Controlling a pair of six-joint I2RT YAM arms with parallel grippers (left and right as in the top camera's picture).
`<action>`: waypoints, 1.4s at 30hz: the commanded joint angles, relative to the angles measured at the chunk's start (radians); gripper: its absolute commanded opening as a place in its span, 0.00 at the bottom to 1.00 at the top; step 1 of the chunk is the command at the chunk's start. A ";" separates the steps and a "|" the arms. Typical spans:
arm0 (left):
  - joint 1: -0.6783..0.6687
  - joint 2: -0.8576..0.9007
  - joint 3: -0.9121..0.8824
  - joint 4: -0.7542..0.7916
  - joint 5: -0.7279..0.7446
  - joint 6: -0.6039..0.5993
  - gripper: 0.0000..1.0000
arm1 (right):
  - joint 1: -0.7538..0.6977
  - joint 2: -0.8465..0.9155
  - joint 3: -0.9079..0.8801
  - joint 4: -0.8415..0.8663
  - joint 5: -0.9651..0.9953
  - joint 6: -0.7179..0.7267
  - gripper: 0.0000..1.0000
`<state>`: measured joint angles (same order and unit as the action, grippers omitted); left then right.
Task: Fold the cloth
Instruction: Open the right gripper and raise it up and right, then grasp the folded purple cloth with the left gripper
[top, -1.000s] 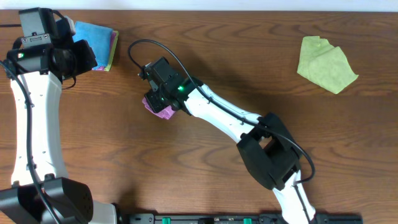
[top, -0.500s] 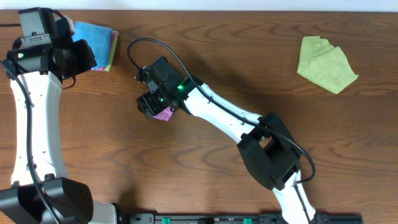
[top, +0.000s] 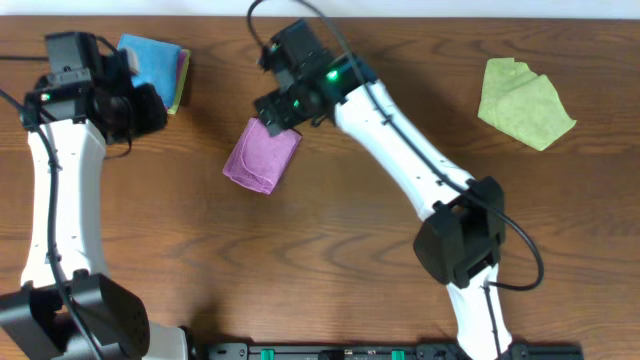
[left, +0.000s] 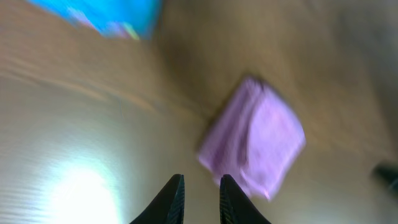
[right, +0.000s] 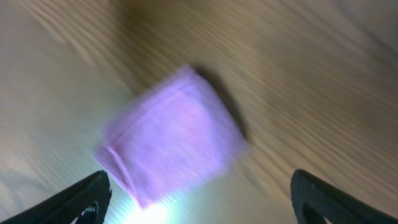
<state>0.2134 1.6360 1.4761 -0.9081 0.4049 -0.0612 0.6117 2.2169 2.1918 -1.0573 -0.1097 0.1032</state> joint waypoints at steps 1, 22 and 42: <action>0.003 -0.016 -0.103 -0.009 0.149 0.039 0.20 | -0.035 -0.004 0.096 -0.097 0.129 -0.068 0.88; 0.000 -0.690 -0.850 0.282 0.146 -0.220 0.40 | -0.232 -0.607 -0.144 -0.207 0.164 -0.226 0.93; -0.374 -0.383 -1.036 0.943 -0.198 -0.993 0.75 | -0.272 -0.575 -0.537 0.087 -0.135 -0.229 0.97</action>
<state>-0.1108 1.2098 0.4438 0.0055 0.3176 -0.9062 0.3313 1.6600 1.6394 -0.9779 -0.2180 -0.1143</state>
